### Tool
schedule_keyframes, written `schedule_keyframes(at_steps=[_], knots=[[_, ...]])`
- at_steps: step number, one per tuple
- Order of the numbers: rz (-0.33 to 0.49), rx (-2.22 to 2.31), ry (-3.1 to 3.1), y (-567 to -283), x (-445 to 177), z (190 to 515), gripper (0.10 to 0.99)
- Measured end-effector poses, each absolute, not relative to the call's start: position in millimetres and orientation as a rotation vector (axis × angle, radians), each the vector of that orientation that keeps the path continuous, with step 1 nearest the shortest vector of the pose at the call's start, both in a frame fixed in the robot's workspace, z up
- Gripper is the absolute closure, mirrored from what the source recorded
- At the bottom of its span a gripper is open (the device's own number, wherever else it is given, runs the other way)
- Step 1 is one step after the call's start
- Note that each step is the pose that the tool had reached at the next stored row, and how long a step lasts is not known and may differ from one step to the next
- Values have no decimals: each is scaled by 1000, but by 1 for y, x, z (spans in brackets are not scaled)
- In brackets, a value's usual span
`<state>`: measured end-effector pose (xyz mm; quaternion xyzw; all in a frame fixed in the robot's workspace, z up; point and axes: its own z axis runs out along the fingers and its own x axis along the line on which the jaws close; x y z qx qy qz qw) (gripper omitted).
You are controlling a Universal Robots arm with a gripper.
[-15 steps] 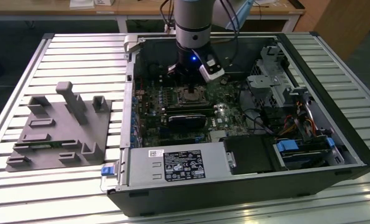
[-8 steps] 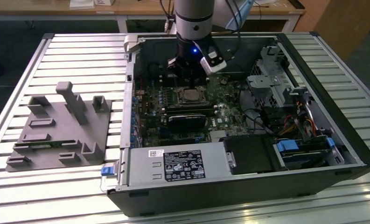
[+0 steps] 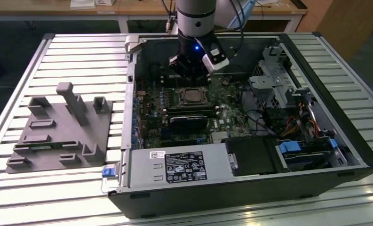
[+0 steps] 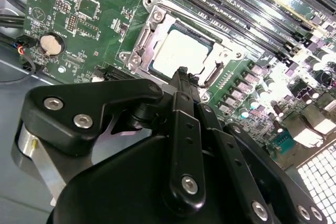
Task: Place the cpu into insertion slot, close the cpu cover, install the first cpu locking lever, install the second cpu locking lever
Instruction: 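Install the first cpu locking lever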
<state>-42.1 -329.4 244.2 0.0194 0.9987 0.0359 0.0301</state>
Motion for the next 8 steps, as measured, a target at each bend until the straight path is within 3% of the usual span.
schedule_keyframes(at_steps=[8], knots=[[111, 60, 3079, -329, -42, 244, 980]])
